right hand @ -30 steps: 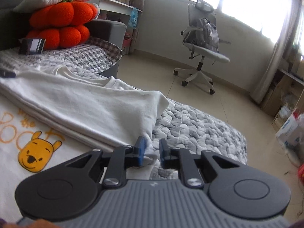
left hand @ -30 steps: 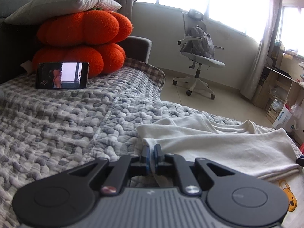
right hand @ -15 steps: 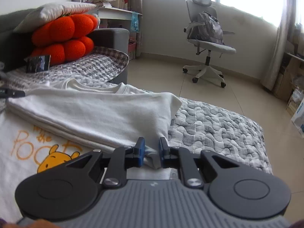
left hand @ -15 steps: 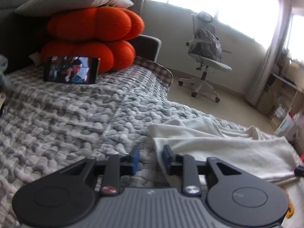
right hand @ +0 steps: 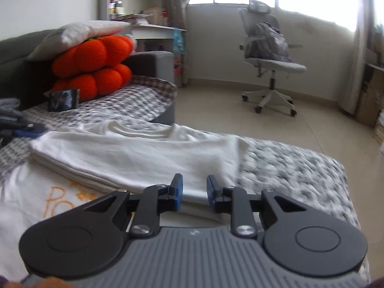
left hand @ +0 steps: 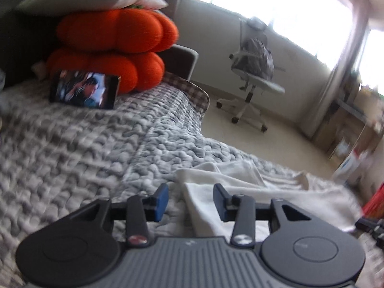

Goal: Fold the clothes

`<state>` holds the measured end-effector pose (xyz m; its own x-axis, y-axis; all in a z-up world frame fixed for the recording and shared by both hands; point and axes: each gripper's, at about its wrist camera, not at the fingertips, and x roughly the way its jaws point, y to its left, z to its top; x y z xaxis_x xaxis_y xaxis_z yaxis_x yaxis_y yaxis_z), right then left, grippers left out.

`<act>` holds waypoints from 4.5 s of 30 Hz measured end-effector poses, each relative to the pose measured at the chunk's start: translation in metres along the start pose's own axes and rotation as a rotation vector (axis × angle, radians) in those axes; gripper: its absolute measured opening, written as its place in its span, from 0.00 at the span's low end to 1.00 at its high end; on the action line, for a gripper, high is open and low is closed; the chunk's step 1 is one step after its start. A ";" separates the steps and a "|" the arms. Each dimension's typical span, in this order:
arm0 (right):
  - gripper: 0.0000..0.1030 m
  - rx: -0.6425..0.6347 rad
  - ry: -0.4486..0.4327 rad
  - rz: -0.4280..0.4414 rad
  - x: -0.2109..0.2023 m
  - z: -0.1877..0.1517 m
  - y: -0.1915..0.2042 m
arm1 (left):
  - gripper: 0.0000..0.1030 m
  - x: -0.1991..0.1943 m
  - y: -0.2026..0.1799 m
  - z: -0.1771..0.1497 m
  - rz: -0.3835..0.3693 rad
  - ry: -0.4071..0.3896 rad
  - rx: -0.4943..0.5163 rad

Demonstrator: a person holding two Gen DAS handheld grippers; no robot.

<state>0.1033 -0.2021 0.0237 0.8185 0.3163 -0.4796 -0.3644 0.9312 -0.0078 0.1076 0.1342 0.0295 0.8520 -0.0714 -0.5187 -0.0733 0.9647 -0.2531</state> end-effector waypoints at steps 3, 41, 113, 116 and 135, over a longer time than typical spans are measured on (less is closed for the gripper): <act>0.25 -0.027 0.017 0.032 0.006 0.004 0.006 | 0.39 -0.009 -0.012 -0.002 -0.040 -0.052 0.028; 0.13 0.114 0.124 -0.123 0.078 0.025 -0.045 | 0.43 -0.039 -0.004 -0.064 -0.103 0.018 0.071; 0.50 0.114 0.099 -0.187 -0.162 -0.131 0.016 | 0.46 -0.191 -0.001 -0.167 -0.015 0.003 0.252; 0.50 0.116 0.093 -0.193 -0.168 -0.136 0.019 | 0.46 -0.194 0.000 -0.171 -0.012 0.009 0.248; 0.53 0.144 0.104 -0.216 -0.192 -0.157 0.028 | 0.47 -0.204 -0.001 -0.179 0.035 0.059 0.228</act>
<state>-0.1336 -0.2648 -0.0220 0.8179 0.0944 -0.5676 -0.1135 0.9935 0.0017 -0.1592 0.1025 -0.0103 0.8184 -0.0449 -0.5728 0.0224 0.9987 -0.0464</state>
